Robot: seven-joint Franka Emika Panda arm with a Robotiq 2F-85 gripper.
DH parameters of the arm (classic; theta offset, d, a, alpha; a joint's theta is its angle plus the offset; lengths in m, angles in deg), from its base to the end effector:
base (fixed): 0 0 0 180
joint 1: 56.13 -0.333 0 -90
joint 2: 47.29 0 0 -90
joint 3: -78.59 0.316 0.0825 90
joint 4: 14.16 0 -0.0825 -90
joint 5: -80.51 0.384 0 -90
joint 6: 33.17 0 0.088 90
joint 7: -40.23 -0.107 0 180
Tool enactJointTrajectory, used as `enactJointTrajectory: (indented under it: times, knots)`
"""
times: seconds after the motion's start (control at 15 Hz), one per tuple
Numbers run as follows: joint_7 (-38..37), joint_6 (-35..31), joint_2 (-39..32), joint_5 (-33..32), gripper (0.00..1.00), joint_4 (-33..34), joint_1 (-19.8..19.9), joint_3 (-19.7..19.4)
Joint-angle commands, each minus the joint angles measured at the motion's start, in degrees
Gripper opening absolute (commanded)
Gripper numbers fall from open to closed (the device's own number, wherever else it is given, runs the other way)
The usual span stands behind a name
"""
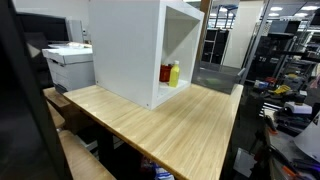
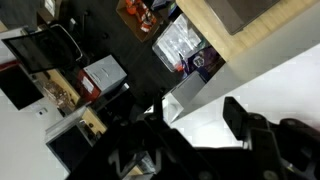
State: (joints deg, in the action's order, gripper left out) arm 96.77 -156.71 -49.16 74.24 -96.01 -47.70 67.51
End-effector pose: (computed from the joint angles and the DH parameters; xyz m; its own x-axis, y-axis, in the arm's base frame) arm 0.5662 -0.2025 0.7449 0.6971 0.6699 0.2555 0.4328 -0.6774 0.5949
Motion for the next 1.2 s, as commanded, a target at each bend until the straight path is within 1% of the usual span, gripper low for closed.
enactJointTrajectory:
  times: [0.0,0.07,0.13,0.33,0.47,0.53,0.6,0.67,0.8,0.87,0.93,1.13]
  knots:
    - [-1.8,2.8,-2.5,0.5,0.67,1.7,2.0,-0.4]
    - [-2.2,3.7,-2.9,0.3,0.69,1.6,2.5,-0.6]
    - [-2.4,4.2,-3.2,0.0,0.67,1.4,2.7,-0.7]
    - [-2.6,5.5,-3.5,-0.8,0.7,0.0,2.5,-2.0]
    - [-3.1,6.2,-3.9,-1.1,0.77,-0.8,2.5,-2.8]
    - [-3.2,6.4,-4.0,-1.1,0.78,-1.1,2.5,-3.1]
    - [-3.4,6.8,-4.3,-1.2,0.81,-1.5,2.6,-3.5]
    - [-4.1,6.4,-4.3,-1.5,0.79,-2.6,2.3,-3.7]
    - [-4.5,6.3,-4.4,-1.5,0.81,-3.9,2.4,-4.2]
    - [-4.8,6.7,-4.6,-1.7,0.84,-4.3,3.8,-3.0]
    - [-5.1,6.6,-4.6,-1.8,0.83,-5.0,4.0,-3.0]
    - [-5.6,5.8,-4.2,-2.2,0.9,-8.3,4.7,-3.1]
